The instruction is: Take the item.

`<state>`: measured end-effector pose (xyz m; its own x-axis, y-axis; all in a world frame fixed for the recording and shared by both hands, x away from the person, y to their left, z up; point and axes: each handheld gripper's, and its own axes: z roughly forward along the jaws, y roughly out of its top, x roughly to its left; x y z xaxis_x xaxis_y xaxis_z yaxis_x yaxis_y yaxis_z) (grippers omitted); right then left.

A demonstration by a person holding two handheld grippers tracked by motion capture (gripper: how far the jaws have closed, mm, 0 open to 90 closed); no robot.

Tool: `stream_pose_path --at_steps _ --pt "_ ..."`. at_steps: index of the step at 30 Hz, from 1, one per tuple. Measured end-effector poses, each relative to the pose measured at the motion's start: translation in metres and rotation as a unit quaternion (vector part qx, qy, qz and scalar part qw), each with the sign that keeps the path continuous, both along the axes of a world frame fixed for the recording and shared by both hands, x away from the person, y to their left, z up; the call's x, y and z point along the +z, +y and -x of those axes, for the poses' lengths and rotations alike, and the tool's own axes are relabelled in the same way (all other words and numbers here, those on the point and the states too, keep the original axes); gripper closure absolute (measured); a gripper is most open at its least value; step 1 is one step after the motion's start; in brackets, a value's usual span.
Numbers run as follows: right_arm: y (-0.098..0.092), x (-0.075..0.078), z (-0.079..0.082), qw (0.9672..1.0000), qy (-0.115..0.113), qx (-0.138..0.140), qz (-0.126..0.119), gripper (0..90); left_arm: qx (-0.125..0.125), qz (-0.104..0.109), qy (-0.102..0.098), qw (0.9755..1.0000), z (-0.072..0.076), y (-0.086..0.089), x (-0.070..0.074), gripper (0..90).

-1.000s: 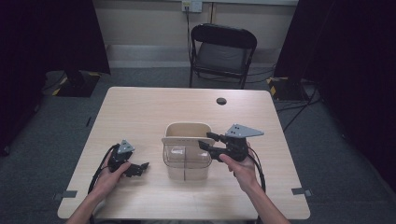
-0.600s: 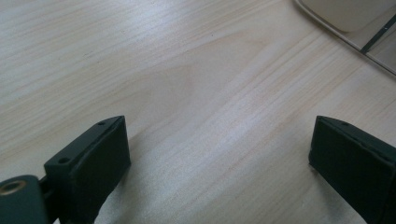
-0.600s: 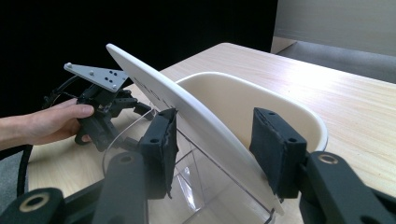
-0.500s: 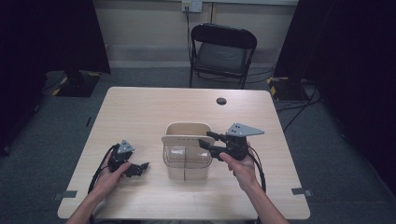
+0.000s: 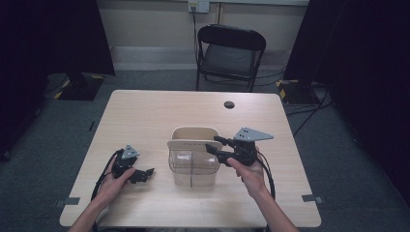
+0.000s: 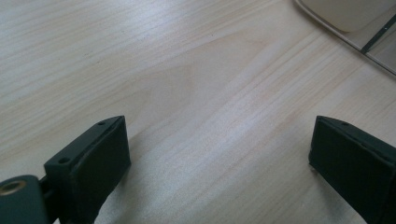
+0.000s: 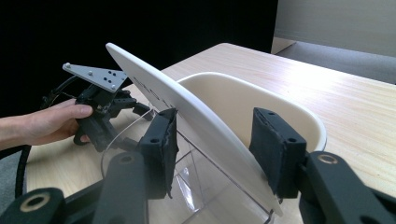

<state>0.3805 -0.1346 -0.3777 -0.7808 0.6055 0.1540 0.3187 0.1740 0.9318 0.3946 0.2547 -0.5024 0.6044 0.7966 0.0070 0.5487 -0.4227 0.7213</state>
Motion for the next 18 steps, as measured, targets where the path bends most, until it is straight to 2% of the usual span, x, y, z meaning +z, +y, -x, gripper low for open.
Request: stream_pose_path --at_steps 18 --pt "0.0 0.0004 -0.0011 1.0 -0.001 -0.002 0.001 52.1 0.0 0.0 0.0 1.0 0.0001 0.0 0.0 4.6"
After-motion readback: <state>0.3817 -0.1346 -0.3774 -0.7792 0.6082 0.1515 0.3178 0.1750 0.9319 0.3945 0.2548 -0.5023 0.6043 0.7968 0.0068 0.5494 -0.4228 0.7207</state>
